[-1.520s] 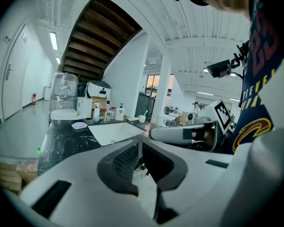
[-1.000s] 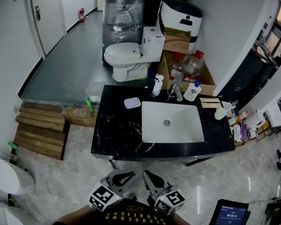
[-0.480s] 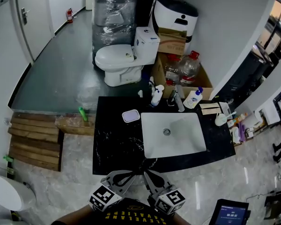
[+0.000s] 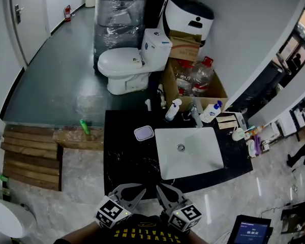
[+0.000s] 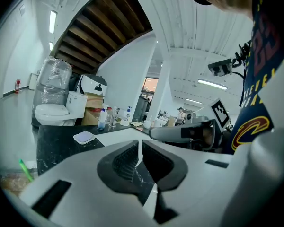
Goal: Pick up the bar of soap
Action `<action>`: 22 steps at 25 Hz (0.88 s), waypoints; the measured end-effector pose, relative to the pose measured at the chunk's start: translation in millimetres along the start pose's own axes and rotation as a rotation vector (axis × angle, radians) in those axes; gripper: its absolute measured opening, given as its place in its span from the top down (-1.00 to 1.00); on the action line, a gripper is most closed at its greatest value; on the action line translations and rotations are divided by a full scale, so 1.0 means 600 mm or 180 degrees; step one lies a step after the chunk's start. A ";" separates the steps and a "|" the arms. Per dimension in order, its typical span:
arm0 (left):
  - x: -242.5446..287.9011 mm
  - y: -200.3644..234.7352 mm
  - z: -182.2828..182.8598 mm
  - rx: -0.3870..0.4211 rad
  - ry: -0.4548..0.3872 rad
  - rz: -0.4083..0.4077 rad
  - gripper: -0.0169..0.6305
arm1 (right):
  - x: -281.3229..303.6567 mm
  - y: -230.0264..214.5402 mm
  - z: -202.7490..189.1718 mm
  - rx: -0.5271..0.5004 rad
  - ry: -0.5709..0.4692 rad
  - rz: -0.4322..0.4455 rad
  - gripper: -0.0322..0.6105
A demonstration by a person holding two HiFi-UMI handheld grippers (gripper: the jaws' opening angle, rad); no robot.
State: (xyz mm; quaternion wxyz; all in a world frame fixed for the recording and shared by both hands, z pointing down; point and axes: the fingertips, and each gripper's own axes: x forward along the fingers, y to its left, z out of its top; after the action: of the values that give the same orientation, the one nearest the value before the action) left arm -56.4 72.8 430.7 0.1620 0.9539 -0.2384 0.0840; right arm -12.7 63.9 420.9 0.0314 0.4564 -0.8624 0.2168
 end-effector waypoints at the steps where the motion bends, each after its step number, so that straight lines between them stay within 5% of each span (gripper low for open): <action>1: -0.002 0.009 0.000 -0.0022 -0.0003 -0.0007 0.90 | 0.007 0.001 0.001 -0.0004 0.0013 -0.0005 0.84; 14: 0.013 0.062 0.000 -0.0177 -0.0022 -0.0166 0.90 | 0.052 -0.013 0.008 -0.0043 0.0225 -0.0186 0.84; 22: 0.002 0.127 0.023 -0.0204 -0.0094 0.0211 0.90 | 0.115 -0.016 0.024 -0.0219 0.0346 0.0080 0.84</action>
State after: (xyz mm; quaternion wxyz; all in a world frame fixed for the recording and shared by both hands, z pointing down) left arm -90.8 3.9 438.5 0.1861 0.9409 -0.2748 0.0674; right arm -43.1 -0.2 428.4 0.0912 0.4317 -0.8721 0.2118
